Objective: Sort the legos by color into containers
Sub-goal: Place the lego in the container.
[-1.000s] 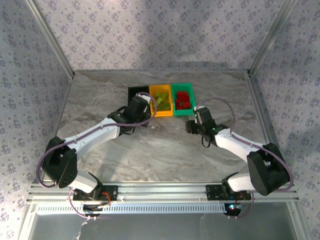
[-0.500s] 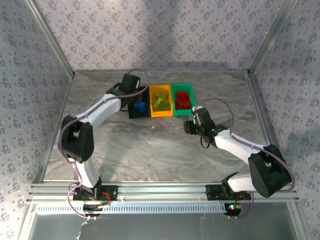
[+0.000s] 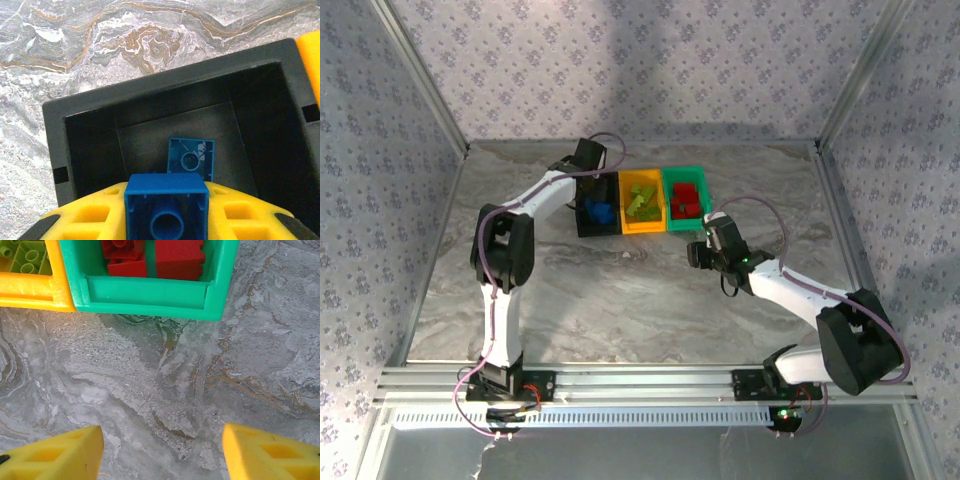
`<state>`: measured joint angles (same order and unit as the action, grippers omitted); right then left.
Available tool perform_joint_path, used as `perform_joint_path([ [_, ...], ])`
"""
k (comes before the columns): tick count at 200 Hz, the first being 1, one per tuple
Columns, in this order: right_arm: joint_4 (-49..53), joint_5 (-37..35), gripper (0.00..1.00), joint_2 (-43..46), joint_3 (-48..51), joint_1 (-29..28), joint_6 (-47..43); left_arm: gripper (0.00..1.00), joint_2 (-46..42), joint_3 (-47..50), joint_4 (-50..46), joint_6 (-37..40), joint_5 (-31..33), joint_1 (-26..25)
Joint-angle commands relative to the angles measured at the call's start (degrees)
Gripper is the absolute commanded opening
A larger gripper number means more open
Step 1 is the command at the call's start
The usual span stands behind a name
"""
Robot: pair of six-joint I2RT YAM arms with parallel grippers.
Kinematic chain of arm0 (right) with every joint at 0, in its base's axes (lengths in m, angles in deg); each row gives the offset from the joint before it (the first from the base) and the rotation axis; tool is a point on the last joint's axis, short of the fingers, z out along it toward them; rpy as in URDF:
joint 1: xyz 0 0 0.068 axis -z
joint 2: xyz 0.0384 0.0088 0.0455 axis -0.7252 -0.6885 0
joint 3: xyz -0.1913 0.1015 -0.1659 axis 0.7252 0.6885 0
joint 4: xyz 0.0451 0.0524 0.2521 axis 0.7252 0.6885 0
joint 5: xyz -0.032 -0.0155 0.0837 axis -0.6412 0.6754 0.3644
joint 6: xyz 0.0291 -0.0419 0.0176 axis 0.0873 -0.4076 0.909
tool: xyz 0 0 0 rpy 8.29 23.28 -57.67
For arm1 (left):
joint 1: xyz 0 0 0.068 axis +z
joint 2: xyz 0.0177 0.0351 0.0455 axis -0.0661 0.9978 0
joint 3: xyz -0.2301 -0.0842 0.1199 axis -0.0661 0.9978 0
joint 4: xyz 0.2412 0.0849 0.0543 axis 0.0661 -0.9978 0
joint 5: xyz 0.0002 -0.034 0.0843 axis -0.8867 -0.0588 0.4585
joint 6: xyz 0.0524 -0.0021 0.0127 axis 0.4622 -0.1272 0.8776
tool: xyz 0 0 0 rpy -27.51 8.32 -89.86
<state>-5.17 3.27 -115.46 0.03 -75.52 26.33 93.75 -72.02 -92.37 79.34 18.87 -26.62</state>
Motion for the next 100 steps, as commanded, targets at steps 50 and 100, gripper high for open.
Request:
perform_joint_path([
  [50, -0.7, -1.2, 0.66, 0.0, -1.6, -0.9, 0.4, 0.36, 0.8, -1.6, -1.9, 0.3, -1.9, 0.5],
  [100, -1.0, -1.3, 0.66, -1.0, -1.9, -1.2, 0.4, 0.43, -0.3, -1.3, -1.8, 0.3, -3.1, 0.5],
])
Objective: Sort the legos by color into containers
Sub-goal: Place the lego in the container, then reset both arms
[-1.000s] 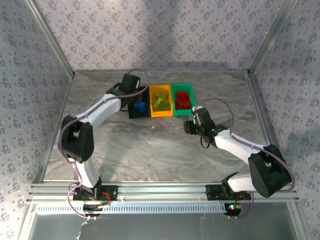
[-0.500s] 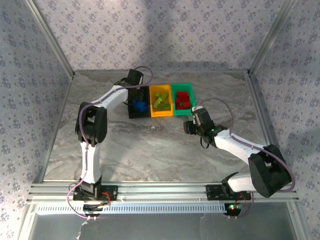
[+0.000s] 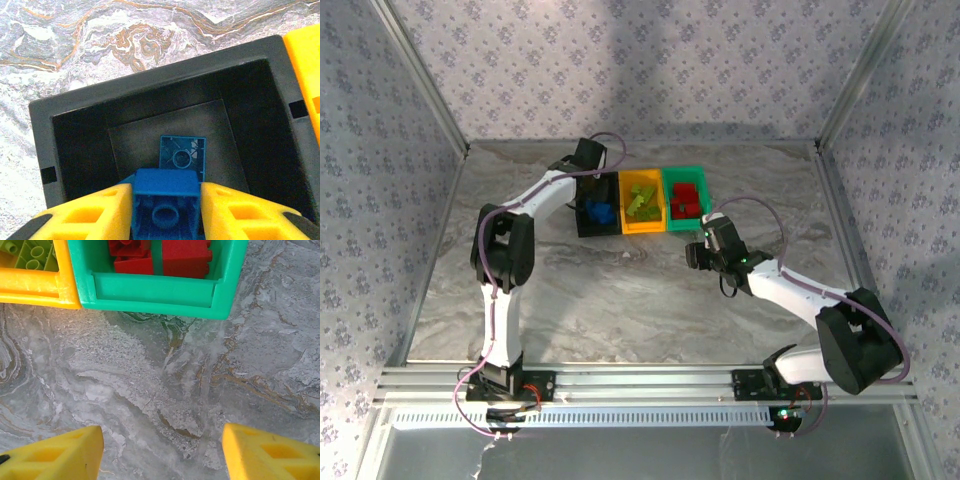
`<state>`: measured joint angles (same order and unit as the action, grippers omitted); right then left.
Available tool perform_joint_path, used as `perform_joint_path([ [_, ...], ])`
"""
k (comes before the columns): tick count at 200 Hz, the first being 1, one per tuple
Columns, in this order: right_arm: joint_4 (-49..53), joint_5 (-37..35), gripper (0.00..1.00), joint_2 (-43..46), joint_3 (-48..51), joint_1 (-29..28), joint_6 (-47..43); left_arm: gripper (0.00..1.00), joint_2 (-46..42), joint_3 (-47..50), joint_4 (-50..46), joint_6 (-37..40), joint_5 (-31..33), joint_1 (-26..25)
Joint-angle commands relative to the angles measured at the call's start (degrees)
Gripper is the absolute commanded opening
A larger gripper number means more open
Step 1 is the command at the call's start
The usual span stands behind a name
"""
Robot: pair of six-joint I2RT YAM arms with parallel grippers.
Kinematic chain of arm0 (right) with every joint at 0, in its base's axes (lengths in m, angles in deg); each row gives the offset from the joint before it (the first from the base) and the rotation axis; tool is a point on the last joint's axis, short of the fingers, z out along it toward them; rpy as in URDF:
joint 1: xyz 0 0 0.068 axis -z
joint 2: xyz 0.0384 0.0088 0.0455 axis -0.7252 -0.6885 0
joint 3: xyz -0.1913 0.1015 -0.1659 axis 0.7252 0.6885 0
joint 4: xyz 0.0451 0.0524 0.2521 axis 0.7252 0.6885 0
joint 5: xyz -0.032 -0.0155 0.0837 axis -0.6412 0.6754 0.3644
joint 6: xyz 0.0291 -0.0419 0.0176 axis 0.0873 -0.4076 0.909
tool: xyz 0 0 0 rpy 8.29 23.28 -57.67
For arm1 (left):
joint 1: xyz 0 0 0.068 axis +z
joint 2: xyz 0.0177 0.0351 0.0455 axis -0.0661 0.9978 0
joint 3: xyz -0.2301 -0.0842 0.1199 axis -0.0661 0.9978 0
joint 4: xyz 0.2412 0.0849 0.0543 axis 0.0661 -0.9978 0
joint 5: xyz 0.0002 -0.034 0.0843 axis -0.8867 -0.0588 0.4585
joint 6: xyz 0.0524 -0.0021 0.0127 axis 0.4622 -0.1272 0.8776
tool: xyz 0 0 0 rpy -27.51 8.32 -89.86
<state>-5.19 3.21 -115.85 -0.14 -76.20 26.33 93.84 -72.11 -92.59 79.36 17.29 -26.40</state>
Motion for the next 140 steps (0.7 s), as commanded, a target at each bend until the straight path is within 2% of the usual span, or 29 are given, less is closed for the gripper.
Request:
perform_joint_path([
  [1, -1.0, -1.3, 0.66, -0.6, -1.7, -0.6, 0.4, 0.43, -0.5, -1.1, -1.6, 0.3, -1.6, 0.3],
  [22, -0.4, -1.7, 0.66, -1.4, -2.1, -0.6, 0.2, 0.57, -1.5, -0.4, -1.1, 0.6, -1.9, 0.3],
  [72, -0.5, -2.7, 0.66, -1.1, -2.0, -0.8, 0.0, 0.57, -9.2, 7.5, 4.6, -1.3, -4.2, 0.1],
  [140, -1.7, -3.8, 0.66, -1.4, -1.5, -1.0, -0.3, 0.57, -31.3, 41.9, 30.7, -8.4, -8.0, -0.6],
])
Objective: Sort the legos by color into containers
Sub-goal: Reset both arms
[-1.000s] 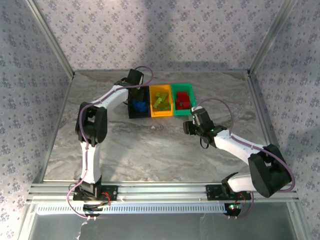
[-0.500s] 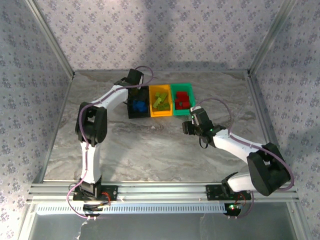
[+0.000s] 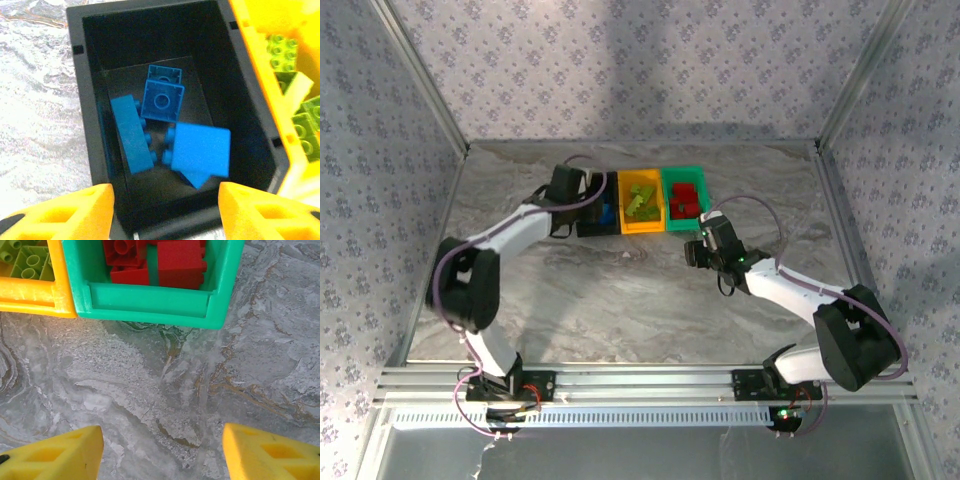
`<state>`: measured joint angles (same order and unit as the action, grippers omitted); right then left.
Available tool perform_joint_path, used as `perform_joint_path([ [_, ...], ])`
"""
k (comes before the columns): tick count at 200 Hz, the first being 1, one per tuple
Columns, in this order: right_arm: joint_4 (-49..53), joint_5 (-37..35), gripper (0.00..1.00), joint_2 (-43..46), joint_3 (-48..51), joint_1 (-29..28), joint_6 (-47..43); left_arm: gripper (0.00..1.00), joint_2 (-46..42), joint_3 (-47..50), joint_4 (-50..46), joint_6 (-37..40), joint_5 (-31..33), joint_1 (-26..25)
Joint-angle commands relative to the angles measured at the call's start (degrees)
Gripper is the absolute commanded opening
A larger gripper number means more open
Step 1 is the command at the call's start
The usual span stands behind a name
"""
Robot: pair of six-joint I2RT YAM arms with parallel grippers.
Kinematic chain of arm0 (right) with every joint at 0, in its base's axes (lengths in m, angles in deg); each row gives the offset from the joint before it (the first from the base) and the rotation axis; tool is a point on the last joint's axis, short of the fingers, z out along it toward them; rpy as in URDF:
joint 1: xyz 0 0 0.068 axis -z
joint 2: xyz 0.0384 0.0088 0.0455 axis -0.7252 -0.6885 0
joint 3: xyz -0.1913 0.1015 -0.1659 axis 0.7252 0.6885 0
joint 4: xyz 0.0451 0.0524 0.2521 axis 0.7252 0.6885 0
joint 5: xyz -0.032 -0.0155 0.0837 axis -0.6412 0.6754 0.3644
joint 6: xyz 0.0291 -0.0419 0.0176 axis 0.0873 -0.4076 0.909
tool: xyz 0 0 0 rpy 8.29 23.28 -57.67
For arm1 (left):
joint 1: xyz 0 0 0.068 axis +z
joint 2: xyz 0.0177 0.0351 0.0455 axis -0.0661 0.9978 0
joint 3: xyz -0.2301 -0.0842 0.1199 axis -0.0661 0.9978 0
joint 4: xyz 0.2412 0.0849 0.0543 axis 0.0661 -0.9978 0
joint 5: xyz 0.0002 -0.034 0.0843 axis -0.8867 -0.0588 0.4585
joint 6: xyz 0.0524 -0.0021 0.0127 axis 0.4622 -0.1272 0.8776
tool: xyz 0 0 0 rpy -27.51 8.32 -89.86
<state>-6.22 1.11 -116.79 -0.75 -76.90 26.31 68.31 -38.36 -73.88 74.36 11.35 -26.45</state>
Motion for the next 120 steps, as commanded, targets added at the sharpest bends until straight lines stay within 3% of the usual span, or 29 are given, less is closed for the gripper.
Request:
perform_joint_path([
  [1, -0.7, -1.7, 0.66, -0.4, -0.8, -0.3, -0.2, 0.57, -6.0, 8.6, 12.2, -3.4, -2.0, -0.5],
  [32, -0.7, -3.1, 0.66, -0.4, -0.8, -0.2, -0.6, 0.57, -15.5, 20.3, 18.1, -4.0, 1.6, -0.5],
  [73, -0.9, -6.8, 0.66, 2.2, 0.6, -0.1, -1.5, 0.57, -32.0, 34.2, 21.3, -3.1, 12.4, -0.2],
  [98, -0.7, -9.3, 0.66, 5.5, 2.0, 1.3, -1.6, 0.71, -41.3, 39.3, 18.2, -3.5, 18.8, 1.3],
  [120, -1.5, -9.7, 0.67, 9.9, 4.6, 3.8, -1.0, 0.78, -47.9, 42.6, 15.6, -3.5, 21.7, 3.5],
])
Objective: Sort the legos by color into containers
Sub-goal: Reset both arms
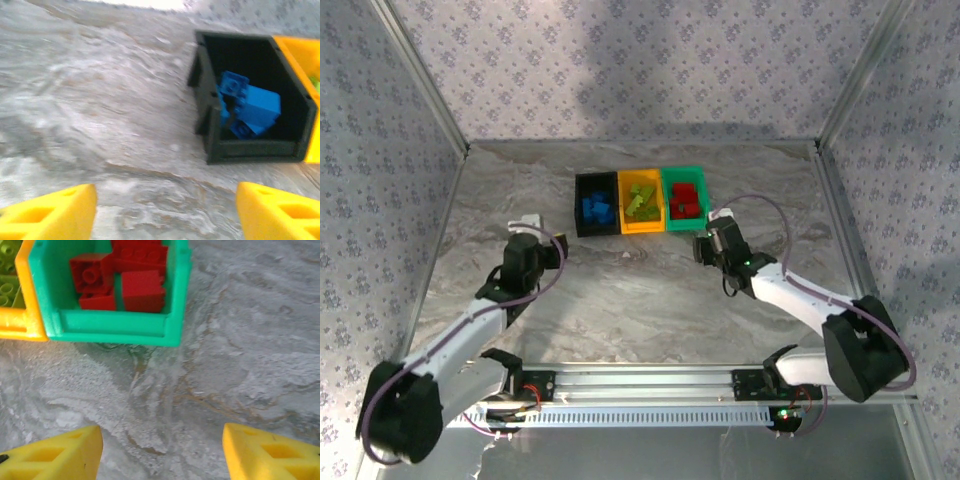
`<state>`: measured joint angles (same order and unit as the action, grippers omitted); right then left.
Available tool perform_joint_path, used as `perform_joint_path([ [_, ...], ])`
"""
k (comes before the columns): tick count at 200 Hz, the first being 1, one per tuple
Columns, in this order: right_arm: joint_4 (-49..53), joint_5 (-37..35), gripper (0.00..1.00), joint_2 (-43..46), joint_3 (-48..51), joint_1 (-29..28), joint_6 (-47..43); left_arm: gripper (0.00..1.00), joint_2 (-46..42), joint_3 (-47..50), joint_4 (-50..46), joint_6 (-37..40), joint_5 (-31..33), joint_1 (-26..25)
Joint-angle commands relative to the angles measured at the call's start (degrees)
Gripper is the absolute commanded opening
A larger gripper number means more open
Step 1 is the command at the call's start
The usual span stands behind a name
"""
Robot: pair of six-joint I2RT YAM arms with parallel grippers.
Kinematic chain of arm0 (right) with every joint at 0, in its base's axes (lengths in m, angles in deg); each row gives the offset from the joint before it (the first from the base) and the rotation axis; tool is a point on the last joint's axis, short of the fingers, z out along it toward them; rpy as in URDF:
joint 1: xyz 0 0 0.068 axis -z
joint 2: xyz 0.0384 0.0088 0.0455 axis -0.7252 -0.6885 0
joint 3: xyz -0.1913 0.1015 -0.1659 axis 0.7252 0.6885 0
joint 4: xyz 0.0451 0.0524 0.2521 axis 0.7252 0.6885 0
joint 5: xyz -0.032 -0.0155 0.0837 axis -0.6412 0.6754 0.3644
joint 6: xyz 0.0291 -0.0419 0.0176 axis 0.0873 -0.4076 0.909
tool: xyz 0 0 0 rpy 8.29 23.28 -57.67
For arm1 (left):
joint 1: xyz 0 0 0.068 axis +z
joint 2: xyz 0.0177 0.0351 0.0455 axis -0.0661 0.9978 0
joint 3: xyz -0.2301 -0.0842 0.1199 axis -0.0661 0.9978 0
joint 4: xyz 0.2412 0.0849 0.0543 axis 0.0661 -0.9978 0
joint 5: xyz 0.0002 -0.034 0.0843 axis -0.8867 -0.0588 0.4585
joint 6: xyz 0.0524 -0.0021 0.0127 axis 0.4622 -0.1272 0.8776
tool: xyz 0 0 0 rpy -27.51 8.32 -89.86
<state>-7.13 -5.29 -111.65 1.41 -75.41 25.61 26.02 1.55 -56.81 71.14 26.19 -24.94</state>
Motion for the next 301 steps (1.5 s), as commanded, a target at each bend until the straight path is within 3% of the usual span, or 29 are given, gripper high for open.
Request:
perform_joint_path([
  [1, -0.6, -3.2, 0.67, 5.0, 2.6, 2.5, -0.3, 0.78, -5.9, 2.9, -1.5, -0.2, 6.9, 2.1],
  [9, -0.5, -3.0, 0.67, 6.9, 3.2, 3.7, -0.3, 0.86, -8.1, 3.7, -2.7, -0.9, 7.6, 3.2],
  [27, -0.8, -1.9, 0.67, 11.6, 5.0, 7.0, 0.1, 0.88, -12.2, 5.4, -3.3, -0.7, 7.8, 5.8],
  [44, -0.9, 0.2, 0.68, 16.0, 6.8, 10.9, 1.1, 0.99, -14.6, 6.4, -3.6, -0.7, 9.4, 7.9],
  [70, -0.7, 4.5, 0.7, 20.2, 8.2, 18.0, 3.5, 1.0, -15.7, 7.4, -2.5, -1.6, 9.8, 11.8],
  [98, -5.4, 14.0, 0.74, 21.4, 9.4, 25.9, 5.4, 1.0, -12.2, 7.1, 0.0, -3.8, 10.8, 16.9],
  [137, -13.1, 6.7, 0.78, 19.3, 9.6, 26.1, 2.0, 1.0, -1.5, 7.1, 8.4, 0.1, 7.7, 22.5],
  [149, -14.2, 3.4, 0.9, 18.4, 9.4, 26.0, 1.9, 1.0, 3.1, 7.3, 13.7, 4.4, 3.0, 23.4],
  [163, -16.8, 0.8, 0.92, 17.0, 10.0, 26.2, 1.8, 1.0, 9.5, 7.0, 21.0, 9.6, -2.7, 23.9],
  [170, -18.0, 0.2, 0.99, 16.1, 10.5, 26.5, 1.4, 1.0, 12.8, 6.4, 23.8, 11.3, -4.4, 24.0],
  [189, -21.7, 5.3, 1.0, 12.5, 12.0, 27.6, -2.7, 1.0, 20.5, 3.6, 28.7, 12.4, -5.6, 24.0],
  [209, -25.0, 10.2, 1.0, 8.8, 13.4, 28.0, -8.4, 1.0, 25.5, 1.9, 33.7, 14.2, -13.1, 24.0],
  [243, -32.5, 10.2, 1.0, 4.1, 16.1, 28.2, -12.9, 1.0, 35.1, 1.4, 41.8, 15.9, -18.9, 24.0],
  [279, -40.9, 10.0, 1.0, -3.0, 17.4, 28.2, -15.6, 1.0, 34.7, 0.4, 39.0, 16.9, -20.3, 23.6],
  [301, -37.6, 11.1, 1.0, -4.1, 15.0, 28.1, -16.5, 1.0, 34.8, 0.3, 39.1, 17.0, -20.3, 23.6],
])
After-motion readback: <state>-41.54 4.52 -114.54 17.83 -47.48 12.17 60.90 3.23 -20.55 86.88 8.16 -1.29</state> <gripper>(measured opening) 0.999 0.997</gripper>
